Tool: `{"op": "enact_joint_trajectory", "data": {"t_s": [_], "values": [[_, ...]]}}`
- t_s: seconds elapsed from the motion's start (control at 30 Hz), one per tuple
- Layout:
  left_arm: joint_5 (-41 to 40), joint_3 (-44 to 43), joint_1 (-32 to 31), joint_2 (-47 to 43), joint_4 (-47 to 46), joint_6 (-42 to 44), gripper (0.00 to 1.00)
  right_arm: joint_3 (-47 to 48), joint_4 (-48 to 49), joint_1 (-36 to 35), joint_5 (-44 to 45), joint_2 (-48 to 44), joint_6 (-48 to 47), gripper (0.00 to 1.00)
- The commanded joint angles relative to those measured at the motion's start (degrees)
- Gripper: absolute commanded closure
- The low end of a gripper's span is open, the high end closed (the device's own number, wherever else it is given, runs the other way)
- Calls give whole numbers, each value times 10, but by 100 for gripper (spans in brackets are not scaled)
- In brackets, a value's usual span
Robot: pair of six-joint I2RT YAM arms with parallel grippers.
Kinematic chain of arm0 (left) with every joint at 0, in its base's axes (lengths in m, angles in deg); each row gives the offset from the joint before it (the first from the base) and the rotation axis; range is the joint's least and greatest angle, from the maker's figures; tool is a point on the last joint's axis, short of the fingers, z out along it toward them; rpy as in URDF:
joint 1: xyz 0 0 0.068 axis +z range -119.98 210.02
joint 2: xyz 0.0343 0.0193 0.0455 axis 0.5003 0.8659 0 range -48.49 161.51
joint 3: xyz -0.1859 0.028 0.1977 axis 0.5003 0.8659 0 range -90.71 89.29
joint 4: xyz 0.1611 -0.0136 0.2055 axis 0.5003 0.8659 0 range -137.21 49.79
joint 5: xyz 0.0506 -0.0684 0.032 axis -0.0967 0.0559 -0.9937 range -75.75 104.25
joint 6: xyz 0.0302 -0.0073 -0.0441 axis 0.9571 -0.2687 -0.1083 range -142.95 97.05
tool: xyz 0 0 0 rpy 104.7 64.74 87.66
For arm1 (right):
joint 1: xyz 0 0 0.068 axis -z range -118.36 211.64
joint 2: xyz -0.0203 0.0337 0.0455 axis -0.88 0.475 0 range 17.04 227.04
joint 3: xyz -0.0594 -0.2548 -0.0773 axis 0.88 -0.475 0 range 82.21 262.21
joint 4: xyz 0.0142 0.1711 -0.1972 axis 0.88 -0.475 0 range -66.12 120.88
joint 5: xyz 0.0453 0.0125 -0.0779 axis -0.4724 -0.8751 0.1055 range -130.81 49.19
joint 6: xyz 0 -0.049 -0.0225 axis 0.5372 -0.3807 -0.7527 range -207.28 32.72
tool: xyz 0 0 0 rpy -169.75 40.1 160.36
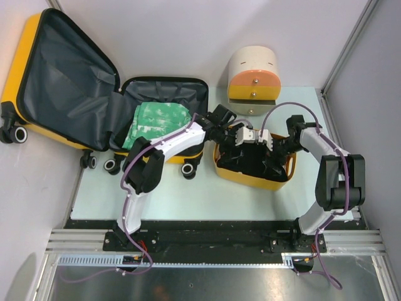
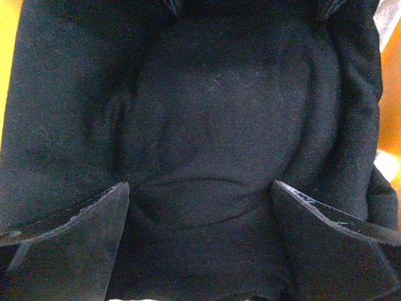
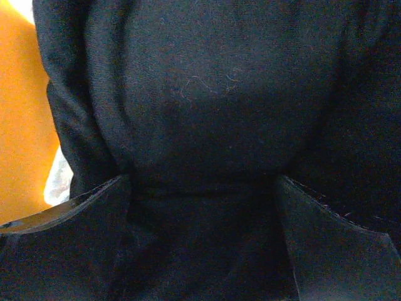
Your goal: Open, take out, and arrange the luggage
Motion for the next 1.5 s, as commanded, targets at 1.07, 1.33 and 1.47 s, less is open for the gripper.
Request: {"op": "enact_joint_trajectory", "data": {"t_s": [1.07,1.33,1.47], "values": [[-363,77,246,-88,-50,-312,7,121,337,-102,112,-134,606,0],[-410,109,203,-56,-94,-303,7,121,323,-101,109,-134,595,0],[-451,131,179,-64,-109,-306,6,121,319,-99,107,-133,590,0]]}}
